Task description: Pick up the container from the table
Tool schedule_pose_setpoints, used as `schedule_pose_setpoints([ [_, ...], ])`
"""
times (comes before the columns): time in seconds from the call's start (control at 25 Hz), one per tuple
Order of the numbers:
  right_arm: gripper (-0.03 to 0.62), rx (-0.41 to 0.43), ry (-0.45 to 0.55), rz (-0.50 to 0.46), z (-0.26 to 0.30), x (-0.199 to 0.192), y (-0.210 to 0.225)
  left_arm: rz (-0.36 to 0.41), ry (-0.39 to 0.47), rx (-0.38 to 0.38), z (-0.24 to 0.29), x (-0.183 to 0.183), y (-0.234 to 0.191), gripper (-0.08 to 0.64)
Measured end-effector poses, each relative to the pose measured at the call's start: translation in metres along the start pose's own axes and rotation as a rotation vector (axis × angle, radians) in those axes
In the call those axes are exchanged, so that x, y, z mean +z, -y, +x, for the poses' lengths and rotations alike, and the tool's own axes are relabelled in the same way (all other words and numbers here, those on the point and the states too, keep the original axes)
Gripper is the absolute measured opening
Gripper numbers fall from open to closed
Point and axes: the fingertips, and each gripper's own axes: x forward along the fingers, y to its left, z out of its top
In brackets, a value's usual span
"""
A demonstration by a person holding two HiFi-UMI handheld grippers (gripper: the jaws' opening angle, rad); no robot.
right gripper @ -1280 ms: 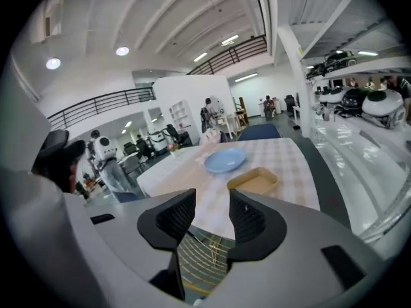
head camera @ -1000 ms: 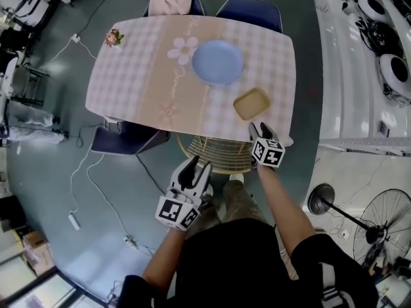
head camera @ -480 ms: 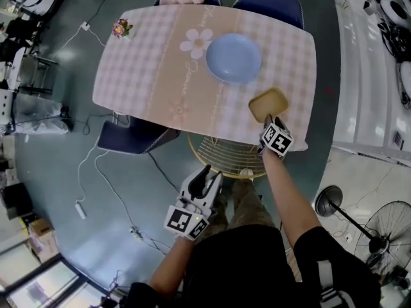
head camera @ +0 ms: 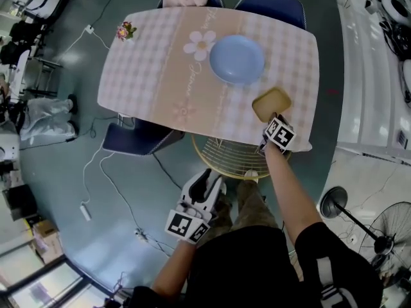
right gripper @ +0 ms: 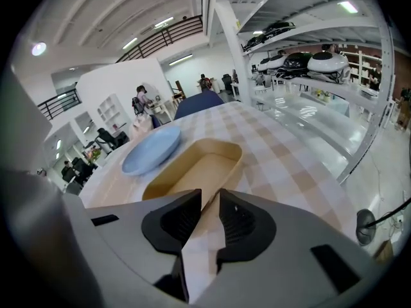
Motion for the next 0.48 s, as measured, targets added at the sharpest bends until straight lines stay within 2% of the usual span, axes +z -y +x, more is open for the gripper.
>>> schedule_pose_setpoints([
  [0.28, 0.078, -0.013, -0.048, 0.128, 0.003, -0.006, 0.004, -0.002, 0.005, 0.001, -0.007, -0.003, 0.003, 0.123],
  [0.48, 0.082, -0.004, -0.122, 0.207, 0.008, -0.013, -0.002, -0.007, 0.006, 0.011, -0.015, -0.008, 0.005, 0.121],
])
